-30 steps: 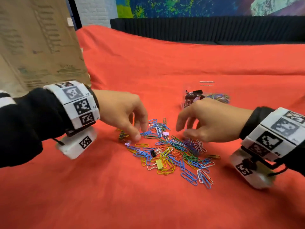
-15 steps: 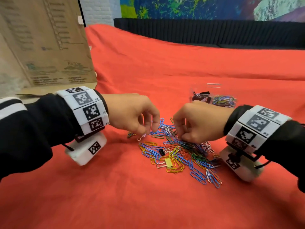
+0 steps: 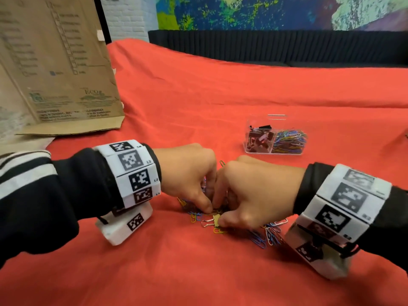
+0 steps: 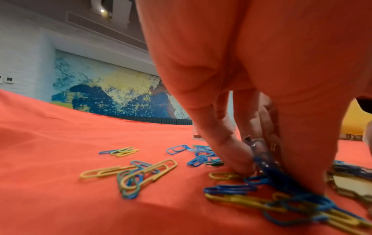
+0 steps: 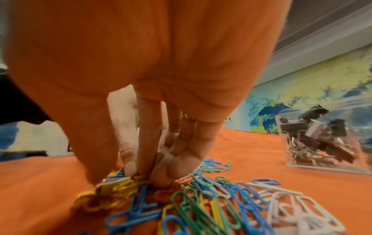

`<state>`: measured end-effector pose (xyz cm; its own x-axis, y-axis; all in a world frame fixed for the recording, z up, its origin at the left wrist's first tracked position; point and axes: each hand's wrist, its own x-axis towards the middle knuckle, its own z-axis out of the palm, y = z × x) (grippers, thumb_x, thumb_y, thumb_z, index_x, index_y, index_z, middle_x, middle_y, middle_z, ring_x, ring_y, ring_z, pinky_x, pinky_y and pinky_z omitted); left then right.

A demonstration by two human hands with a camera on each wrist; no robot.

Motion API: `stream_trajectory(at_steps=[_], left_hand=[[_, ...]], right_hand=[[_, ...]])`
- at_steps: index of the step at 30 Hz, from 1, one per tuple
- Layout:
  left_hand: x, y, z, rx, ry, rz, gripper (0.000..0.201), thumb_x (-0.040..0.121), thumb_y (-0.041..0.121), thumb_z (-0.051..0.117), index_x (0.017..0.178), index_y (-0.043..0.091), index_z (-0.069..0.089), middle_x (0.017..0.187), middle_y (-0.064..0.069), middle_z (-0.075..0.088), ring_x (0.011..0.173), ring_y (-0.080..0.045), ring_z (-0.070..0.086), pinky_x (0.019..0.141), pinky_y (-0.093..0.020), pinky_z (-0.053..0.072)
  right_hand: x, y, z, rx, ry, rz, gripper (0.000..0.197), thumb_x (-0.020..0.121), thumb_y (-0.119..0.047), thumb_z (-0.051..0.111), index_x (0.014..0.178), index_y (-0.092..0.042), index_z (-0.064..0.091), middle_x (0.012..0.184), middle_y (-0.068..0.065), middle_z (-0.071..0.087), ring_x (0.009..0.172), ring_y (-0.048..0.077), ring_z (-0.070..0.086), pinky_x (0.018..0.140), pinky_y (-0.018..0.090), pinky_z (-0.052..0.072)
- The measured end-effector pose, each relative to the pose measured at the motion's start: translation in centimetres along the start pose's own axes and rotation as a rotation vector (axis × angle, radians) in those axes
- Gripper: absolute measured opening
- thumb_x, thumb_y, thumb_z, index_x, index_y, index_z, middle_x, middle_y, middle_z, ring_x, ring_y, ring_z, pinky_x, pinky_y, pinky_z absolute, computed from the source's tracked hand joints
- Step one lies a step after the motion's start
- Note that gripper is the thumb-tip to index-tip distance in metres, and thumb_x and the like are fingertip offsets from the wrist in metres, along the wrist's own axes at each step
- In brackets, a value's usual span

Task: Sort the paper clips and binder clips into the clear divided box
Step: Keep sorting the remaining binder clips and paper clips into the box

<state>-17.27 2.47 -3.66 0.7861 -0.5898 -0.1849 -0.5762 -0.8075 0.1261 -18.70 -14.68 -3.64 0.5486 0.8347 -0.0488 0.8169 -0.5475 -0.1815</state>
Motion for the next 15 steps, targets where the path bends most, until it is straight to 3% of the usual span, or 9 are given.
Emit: stream_trajectory(at_steps=[2, 4, 10, 12, 15], left_hand=[[-0.1, -0.2, 0.1, 0.001, 0.002, -0.025, 0.032, 0.064, 0.049, 0.078, 0.086, 0.027, 0.074, 0.072, 0.01, 0.069, 0.065, -0.002, 0.061, 0.062, -0.02, 0.051], [-0.3, -0.4, 0.0, -0.016, 0.003, -0.048, 0.028, 0.064, 0.046, 0.077, 0.085, 0.028, 0.073, 0.07, 0.011, 0.069, 0.063, -0.001, 0.061, 0.06, -0.017, 0.048], [-1.1, -1.7, -1.7, -0.151, 0.064, -0.114, 0.019, 0.071, 0.037, 0.067, 0.082, 0.024, 0.075, 0.072, 0.008, 0.073, 0.067, -0.006, 0.067, 0.067, -0.025, 0.055], [-1.2, -2.2, -2.3, -0.224, 0.083, -0.126, 0.024, 0.07, 0.039, 0.06, 0.08, 0.024, 0.076, 0.074, 0.008, 0.075, 0.071, -0.007, 0.07, 0.072, -0.03, 0.057], [-1.2, -2.5, -2.6, -0.243, 0.091, -0.132, 0.02, 0.074, 0.037, 0.062, 0.081, 0.025, 0.076, 0.074, 0.011, 0.075, 0.071, -0.002, 0.069, 0.075, -0.029, 0.057]], right_hand=[[0.3, -0.3, 0.2, -0.05, -0.009, -0.005, 0.033, 0.076, -0.051, 0.072, 0.093, -0.023, 0.075, 0.072, -0.005, 0.068, 0.065, 0.009, 0.057, 0.064, 0.026, 0.051], [0.5, -0.5, 0.2, -0.055, -0.019, -0.002, 0.028, 0.076, -0.047, 0.073, 0.092, -0.025, 0.076, 0.072, -0.006, 0.068, 0.065, 0.01, 0.056, 0.065, 0.025, 0.051], [0.0, 1.8, -1.8, 0.014, 0.061, 0.062, 0.006, 0.075, -0.026, 0.068, 0.071, -0.024, 0.072, 0.058, -0.009, 0.064, 0.054, 0.002, 0.057, 0.054, 0.009, 0.039], [-0.6, 2.6, -2.5, 0.061, 0.066, 0.092, 0.004, 0.076, -0.026, 0.071, 0.075, -0.024, 0.074, 0.063, -0.008, 0.068, 0.058, 0.002, 0.062, 0.055, 0.009, 0.041], [-1.2, 2.2, -2.0, 0.092, 0.005, 0.085, 0.012, 0.076, -0.037, 0.075, 0.086, -0.032, 0.075, 0.074, -0.004, 0.072, 0.064, 0.004, 0.065, 0.059, 0.013, 0.045]])
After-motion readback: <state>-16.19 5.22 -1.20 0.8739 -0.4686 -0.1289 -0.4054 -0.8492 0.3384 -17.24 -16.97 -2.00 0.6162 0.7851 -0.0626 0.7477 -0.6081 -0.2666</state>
